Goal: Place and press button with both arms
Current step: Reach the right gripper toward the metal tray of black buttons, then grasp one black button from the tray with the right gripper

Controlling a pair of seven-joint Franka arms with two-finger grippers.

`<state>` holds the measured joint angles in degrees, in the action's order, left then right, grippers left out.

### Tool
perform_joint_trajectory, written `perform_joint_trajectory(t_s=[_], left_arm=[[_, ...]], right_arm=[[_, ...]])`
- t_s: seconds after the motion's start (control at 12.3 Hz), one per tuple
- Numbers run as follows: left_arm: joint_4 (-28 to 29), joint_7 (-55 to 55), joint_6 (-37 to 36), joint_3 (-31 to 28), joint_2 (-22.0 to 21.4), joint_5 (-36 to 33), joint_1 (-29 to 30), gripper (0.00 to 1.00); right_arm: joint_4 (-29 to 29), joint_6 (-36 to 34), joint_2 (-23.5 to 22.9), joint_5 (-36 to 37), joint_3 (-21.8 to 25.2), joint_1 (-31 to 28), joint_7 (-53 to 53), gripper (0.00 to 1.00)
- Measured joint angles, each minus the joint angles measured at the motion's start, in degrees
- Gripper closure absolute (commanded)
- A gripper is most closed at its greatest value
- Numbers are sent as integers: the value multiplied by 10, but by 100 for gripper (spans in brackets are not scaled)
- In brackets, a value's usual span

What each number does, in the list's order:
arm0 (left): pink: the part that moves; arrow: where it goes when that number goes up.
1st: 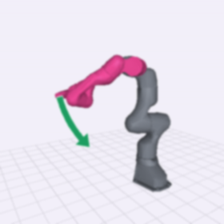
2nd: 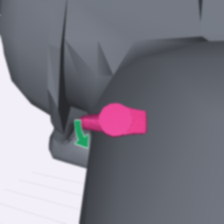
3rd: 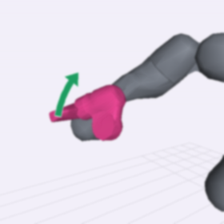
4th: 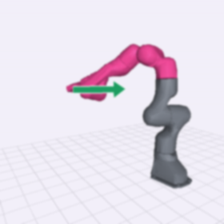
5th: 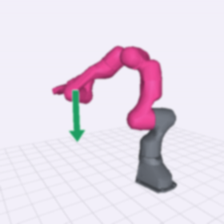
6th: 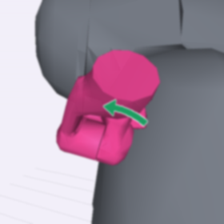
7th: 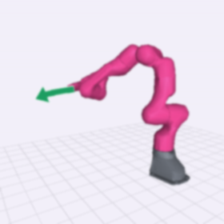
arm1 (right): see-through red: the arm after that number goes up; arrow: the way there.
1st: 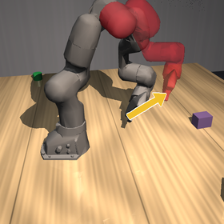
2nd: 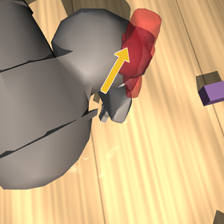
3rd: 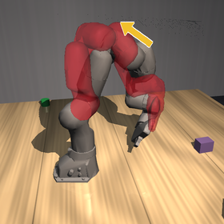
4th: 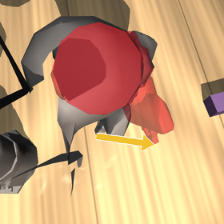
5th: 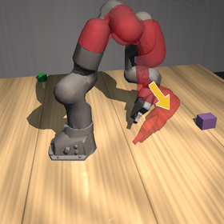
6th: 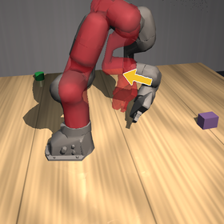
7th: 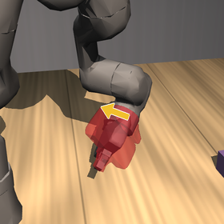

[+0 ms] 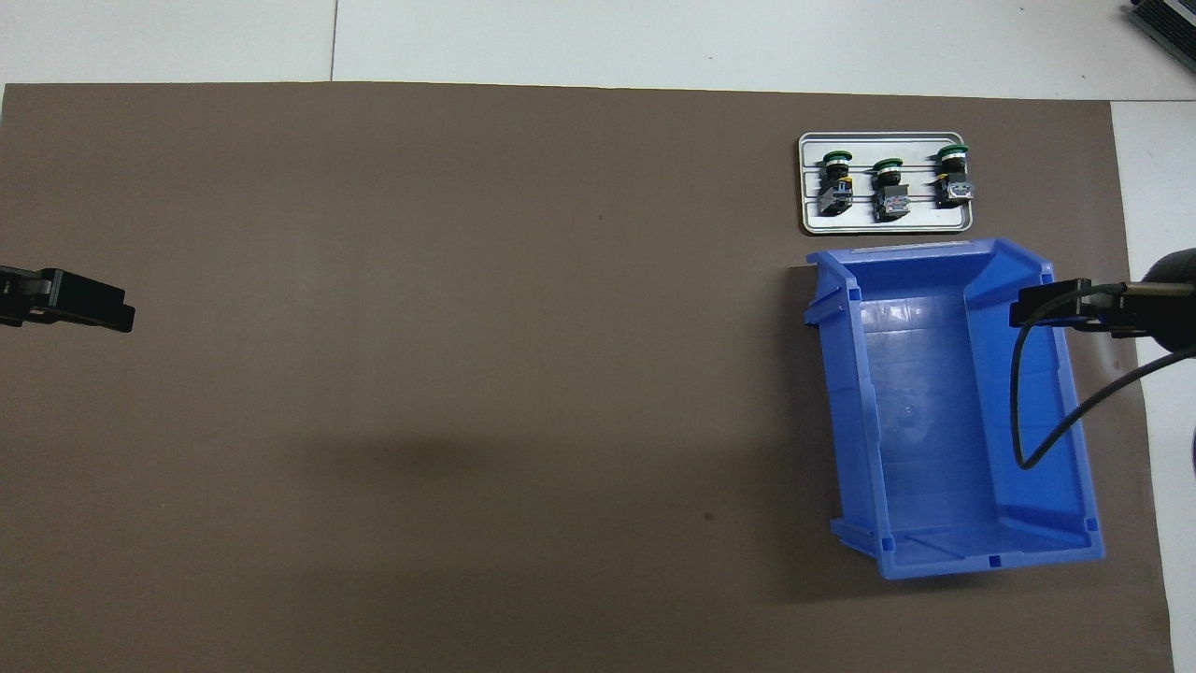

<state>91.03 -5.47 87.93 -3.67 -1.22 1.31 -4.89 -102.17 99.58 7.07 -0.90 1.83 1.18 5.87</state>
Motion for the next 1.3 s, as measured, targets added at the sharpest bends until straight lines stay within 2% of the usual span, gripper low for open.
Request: perform_joint_trajectory(t_s=[0.16,0.32,0.49,0.57,0.73,0.89,1.05,1.3], left_arm=[[0,0,0,0,0,0,0,0],[0,0,0,0,0,0,0,0],[0,0,0,0,0,0,0,0],[0,0,0,0,0,0,0,0],[0,0,0,0,0,0,0,0],[0,0,0,0,0,0,0,0],[0,0,0,0,0,0,0,0],[0,0,0,0,0,0,0,0]], right_arm=[[0,0,0,0,0,0,0,5],[-4,12,-8,0,1,-1,0,16],[-7,42,-33,0,1,-1,0,16],[-5,70,-56,1,2,-4,0,20],[14,145,-129,1,2,-15,0,21],[56,210,-223,4,2,-25,0,23],[105,243,-306,7,2,-27,-1,24],[164,304,-396,7,1,-21,-1,25]])
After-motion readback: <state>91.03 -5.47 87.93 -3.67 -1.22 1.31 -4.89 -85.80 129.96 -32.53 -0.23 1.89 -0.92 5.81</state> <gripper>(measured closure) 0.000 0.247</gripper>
